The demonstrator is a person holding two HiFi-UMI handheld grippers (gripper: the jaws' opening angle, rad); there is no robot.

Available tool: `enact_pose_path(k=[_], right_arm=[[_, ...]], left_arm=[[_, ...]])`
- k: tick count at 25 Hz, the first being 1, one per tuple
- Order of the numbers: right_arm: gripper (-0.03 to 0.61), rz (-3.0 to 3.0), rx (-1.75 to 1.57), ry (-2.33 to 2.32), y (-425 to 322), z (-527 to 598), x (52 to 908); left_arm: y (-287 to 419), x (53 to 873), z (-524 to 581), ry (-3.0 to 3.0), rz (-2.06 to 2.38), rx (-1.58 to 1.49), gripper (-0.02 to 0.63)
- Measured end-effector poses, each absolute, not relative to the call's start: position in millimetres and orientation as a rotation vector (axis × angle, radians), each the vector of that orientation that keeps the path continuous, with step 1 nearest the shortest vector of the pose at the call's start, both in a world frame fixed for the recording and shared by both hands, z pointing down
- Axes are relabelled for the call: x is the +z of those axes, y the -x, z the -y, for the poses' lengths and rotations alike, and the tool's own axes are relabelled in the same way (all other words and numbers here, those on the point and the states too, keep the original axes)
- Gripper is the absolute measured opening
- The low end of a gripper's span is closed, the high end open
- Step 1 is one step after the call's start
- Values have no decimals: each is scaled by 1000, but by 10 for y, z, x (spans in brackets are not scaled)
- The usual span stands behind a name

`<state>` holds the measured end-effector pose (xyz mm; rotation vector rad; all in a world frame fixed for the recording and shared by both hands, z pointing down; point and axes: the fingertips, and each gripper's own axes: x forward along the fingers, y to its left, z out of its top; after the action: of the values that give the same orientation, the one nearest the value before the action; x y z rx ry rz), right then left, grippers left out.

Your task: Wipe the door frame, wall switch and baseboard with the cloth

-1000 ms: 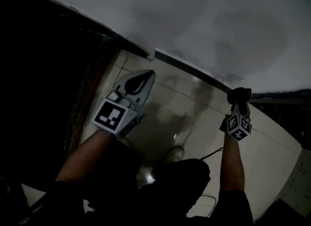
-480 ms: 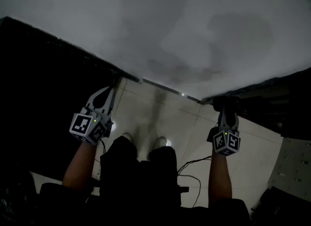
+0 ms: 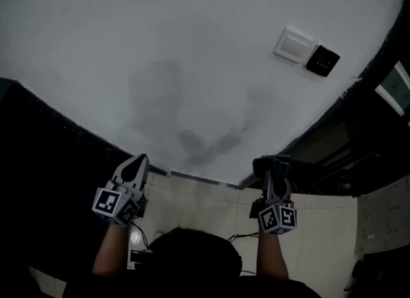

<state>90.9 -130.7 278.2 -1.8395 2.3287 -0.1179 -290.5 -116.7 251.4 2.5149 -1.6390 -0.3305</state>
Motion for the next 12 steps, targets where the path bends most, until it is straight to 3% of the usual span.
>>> enact_pose_path(k=[12], right_arm=[[83,-2238,-157,1856,-986,1192,2831]], left_arm=[[3039,2465,928,-2506,1692,-461,-9]])
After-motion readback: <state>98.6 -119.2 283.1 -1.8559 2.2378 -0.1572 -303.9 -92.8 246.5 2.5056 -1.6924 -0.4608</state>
